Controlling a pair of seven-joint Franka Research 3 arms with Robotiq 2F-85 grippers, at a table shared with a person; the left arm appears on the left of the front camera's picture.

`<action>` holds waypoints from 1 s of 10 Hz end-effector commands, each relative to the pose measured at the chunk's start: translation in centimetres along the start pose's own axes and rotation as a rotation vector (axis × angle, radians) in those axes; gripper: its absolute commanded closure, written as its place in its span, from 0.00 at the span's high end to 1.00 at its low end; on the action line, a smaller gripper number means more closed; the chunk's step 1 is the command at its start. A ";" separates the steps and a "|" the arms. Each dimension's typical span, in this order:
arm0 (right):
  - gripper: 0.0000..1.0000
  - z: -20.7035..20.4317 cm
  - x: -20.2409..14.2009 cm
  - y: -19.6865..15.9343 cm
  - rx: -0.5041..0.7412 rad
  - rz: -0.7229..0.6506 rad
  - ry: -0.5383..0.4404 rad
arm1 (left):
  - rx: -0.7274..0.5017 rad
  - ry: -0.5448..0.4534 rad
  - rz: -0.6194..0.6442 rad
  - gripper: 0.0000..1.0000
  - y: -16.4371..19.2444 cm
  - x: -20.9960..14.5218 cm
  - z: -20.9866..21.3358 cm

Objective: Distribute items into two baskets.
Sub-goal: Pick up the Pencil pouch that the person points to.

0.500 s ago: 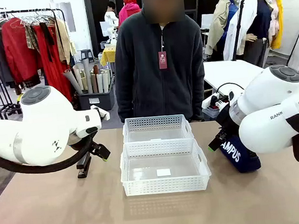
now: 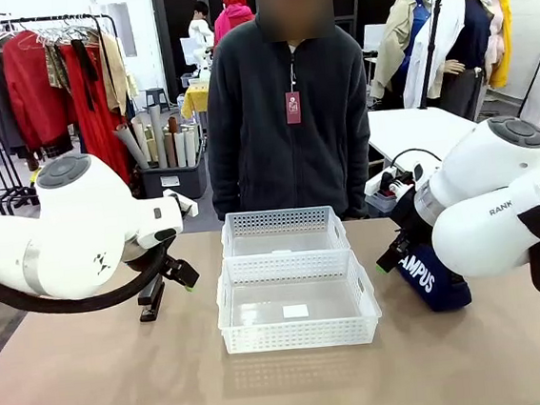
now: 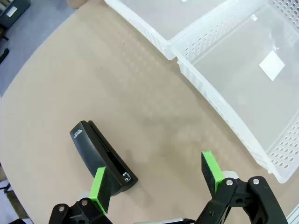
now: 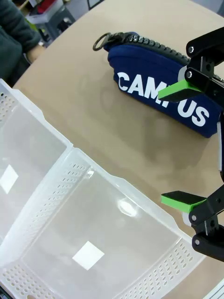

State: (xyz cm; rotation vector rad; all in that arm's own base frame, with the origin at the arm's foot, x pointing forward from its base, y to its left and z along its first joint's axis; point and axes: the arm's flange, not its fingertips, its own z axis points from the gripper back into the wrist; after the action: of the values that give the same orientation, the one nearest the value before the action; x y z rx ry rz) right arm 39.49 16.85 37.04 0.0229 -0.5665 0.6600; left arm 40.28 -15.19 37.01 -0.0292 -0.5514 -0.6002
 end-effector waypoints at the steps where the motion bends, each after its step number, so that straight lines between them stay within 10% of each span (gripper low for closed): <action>1: 1.00 0.0 0.0 0.0 0.000 -0.001 0.000 | 0.000 0.000 0.000 1.00 0.0 0.0 0.0; 10: 1.00 0.0 0.0 0.0 0.000 -0.001 0.000 | 0.000 0.000 0.000 1.00 0.0 0.0 0.0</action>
State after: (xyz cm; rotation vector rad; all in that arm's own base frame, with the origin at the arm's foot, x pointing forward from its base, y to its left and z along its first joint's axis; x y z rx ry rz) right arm 39.49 16.85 37.04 0.0229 -0.5665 0.6600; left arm 40.28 -15.19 37.01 -0.0292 -0.5514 -0.6002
